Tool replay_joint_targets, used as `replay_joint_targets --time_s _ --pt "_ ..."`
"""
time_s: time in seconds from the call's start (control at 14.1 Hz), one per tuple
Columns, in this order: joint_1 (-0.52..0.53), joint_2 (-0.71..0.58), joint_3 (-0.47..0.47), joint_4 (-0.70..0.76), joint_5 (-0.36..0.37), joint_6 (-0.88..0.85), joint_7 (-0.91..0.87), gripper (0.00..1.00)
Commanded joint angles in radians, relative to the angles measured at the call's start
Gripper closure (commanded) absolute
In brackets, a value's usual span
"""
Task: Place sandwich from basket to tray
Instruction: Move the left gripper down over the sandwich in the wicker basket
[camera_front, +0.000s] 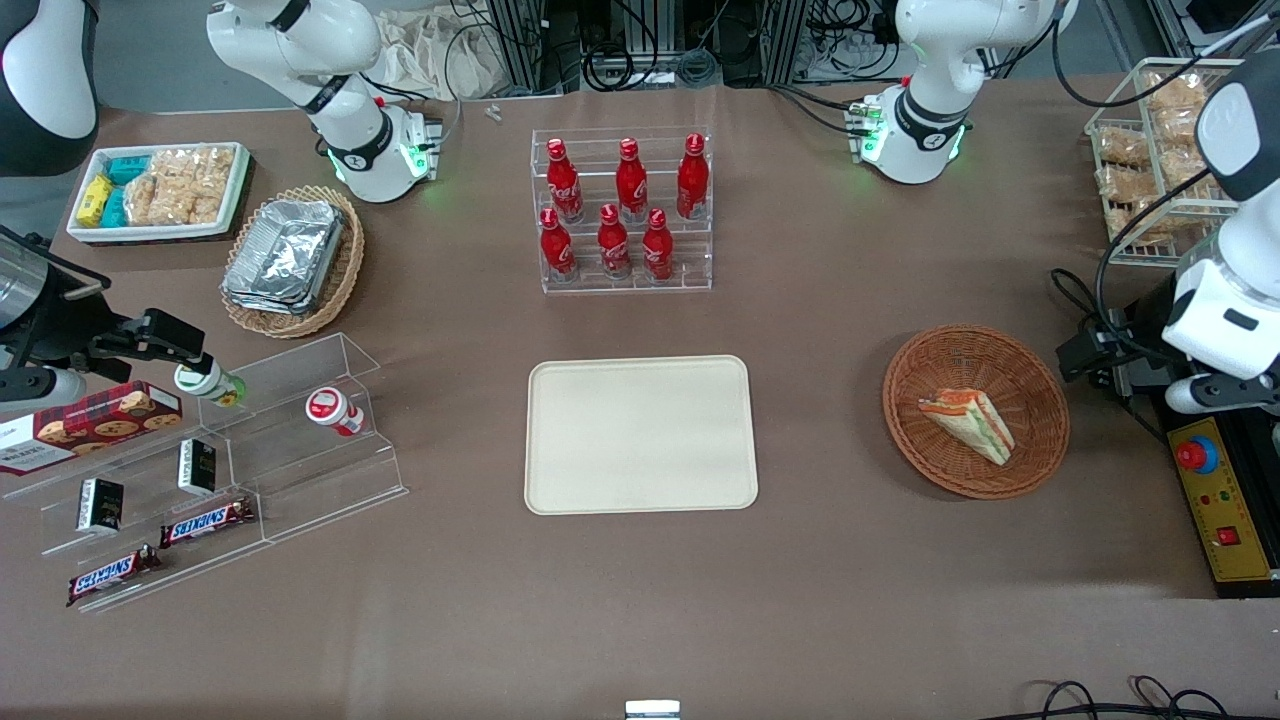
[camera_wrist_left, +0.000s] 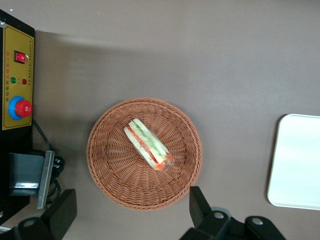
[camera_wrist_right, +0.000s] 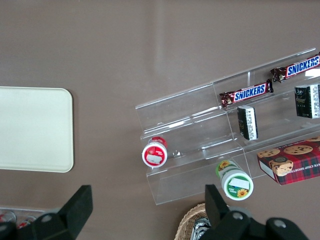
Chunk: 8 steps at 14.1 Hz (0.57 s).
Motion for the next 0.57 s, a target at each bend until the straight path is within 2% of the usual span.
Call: replay_joint_targets --time_s 0.0,0.35,0.5 --pt "-0.003 0.021 -0.006 0.038 0.022 -0.033 0.001 0.0" --pt "-0.005 0.042 -0.006 0.037 0.019 -0.032 -0.004 0.0" --pt "-0.006 0.038 -0.007 0.0 0.018 -0.021 -0.094 0.0"
